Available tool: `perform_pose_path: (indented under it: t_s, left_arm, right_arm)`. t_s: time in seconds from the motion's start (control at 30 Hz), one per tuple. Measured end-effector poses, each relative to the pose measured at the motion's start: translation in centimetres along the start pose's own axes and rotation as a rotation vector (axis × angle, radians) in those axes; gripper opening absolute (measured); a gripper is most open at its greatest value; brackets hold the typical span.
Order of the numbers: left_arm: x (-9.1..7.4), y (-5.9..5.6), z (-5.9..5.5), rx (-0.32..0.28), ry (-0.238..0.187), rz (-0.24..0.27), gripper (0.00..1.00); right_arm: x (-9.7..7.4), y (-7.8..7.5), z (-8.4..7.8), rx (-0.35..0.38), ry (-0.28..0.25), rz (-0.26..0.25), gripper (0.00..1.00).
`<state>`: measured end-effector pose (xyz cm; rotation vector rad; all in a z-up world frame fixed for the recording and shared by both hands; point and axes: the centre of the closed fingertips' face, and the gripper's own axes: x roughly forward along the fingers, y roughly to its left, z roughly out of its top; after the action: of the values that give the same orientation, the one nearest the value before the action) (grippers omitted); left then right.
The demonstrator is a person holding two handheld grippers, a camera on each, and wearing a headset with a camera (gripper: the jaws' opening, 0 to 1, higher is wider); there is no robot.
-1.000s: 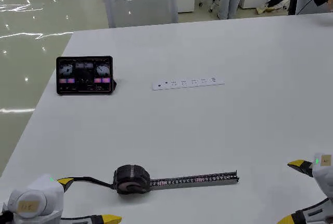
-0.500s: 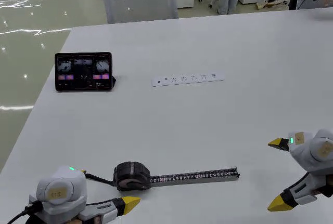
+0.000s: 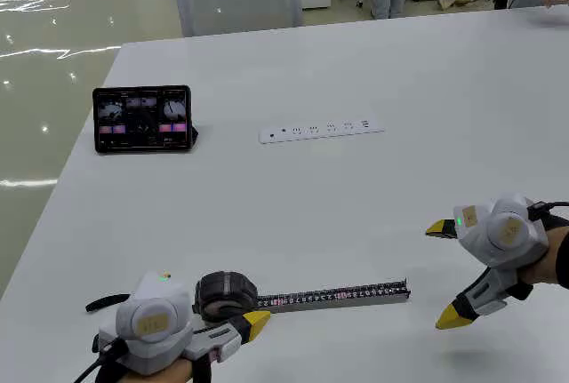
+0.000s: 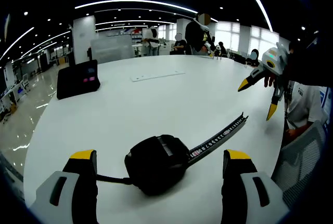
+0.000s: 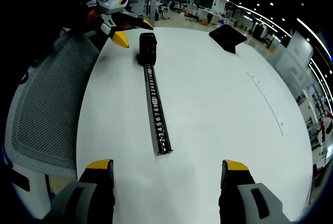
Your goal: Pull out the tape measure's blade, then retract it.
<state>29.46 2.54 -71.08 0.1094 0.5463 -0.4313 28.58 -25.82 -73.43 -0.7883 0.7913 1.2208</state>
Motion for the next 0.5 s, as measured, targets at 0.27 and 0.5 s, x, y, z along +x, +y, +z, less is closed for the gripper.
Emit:
perform_pose_path:
  t_s: [0.27, 0.5]
  left_arm:
    - [1.1, -0.4, 0.6, -0.023, -0.062, 0.043, 0.99]
    - [1.5, -0.4, 0.4, -0.029, -0.067, 0.066, 0.99]
  right_arm:
    - [1.9, 0.0, 0.6, -0.029, 0.021, 0.048, 0.64]
    - [3.4, 0.3, 0.2, -0.042, 0.052, 0.097, 0.40]
